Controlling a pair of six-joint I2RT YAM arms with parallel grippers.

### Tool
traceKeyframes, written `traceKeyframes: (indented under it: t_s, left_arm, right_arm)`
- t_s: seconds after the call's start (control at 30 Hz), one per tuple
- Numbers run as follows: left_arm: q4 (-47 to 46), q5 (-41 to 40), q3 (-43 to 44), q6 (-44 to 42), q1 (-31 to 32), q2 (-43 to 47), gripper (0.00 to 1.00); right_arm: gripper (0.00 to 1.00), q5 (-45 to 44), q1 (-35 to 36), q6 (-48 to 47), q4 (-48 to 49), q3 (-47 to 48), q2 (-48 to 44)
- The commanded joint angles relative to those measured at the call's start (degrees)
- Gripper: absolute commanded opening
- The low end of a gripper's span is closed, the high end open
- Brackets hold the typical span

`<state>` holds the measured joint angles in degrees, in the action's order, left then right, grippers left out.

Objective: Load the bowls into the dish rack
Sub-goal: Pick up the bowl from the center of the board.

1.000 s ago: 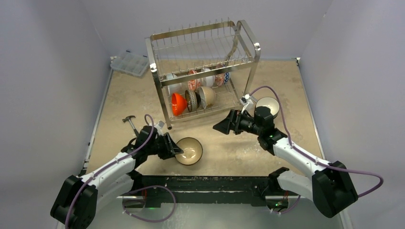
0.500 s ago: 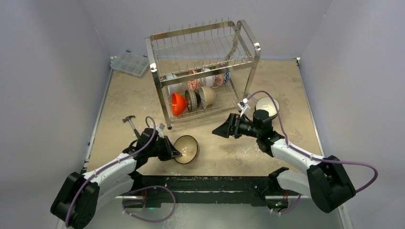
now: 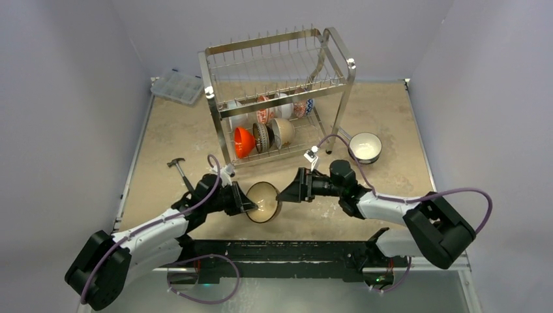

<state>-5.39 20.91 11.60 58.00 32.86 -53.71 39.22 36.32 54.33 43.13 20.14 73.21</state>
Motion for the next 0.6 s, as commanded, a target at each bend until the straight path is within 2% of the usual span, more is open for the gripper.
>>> traceKeyframes:
  t_s: [0.0,0.3,0.57]
  left_arm:
    - [-12.5,-0.6,6.0,1.8,3.8,-0.2,0.0]
    - [-15.1,-5.0,6.8,1.5,6.9,3.0,0.0]
    - [-13.4,-6.9,10.1,-0.7,7.5,1.3,0.0]
  right_arm:
    - [0.99,0.5,2.1,5.7,10.6,0.5,2.4]
    - [0.99,0.2,2.5,6.7,9.9,0.3,3.1]
    - [0.99,3.6,3.6,10.9,16.4,1.1,7.2]
